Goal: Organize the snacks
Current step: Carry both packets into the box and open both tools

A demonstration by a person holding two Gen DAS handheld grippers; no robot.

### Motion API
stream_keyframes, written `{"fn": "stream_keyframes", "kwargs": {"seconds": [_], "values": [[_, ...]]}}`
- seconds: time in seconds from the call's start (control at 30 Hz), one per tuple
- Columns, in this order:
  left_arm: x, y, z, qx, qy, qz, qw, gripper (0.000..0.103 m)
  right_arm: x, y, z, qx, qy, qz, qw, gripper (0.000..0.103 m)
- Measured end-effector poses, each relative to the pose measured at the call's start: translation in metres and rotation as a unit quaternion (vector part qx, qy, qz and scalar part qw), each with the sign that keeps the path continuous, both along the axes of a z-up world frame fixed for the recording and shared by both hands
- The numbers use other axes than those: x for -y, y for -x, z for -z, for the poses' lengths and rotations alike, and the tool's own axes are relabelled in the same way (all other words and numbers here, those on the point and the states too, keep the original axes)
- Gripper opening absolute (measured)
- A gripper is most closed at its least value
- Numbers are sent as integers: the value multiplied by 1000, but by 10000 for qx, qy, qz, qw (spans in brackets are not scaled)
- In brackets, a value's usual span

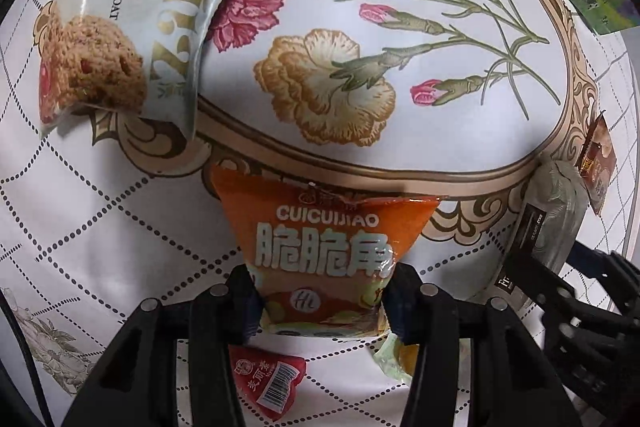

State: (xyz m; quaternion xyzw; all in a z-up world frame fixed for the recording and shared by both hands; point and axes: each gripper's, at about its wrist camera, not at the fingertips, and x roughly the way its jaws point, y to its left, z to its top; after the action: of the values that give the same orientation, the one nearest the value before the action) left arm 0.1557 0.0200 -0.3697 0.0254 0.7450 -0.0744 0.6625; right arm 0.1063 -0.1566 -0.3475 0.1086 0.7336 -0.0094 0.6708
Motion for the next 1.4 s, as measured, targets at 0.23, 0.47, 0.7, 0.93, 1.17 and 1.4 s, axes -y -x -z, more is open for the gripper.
{"fn": "stream_keyframes", "kwargs": {"seconds": [0.23, 0.47, 0.7, 0.93, 1.17, 1.4], "values": [[16, -13, -44, 408, 79, 168, 9990, 44, 5, 15, -19, 284, -216, 40, 9994, 58], [26, -29, -123, 950, 632, 216, 9932, 44, 24, 13, -97, 874, -815, 148, 9927, 58], [42, -87, -216, 1637, 1160, 244, 9794, 44, 56, -54, -193, 1798, -1044, 234, 9779, 58], [45, -167, -254, 1950, 906, 220, 9764, 44, 76, -152, -243, 2470, -237, 138, 9686, 58], [46, -226, -220, 1613, 318, 207, 9862, 44, 81, -206, -217, 1976, 296, -76, 9798, 58], [44, -247, -163, 988, -3, 130, 9950, 44, 81, -240, -160, 1486, 441, -69, 9879, 58]]}}
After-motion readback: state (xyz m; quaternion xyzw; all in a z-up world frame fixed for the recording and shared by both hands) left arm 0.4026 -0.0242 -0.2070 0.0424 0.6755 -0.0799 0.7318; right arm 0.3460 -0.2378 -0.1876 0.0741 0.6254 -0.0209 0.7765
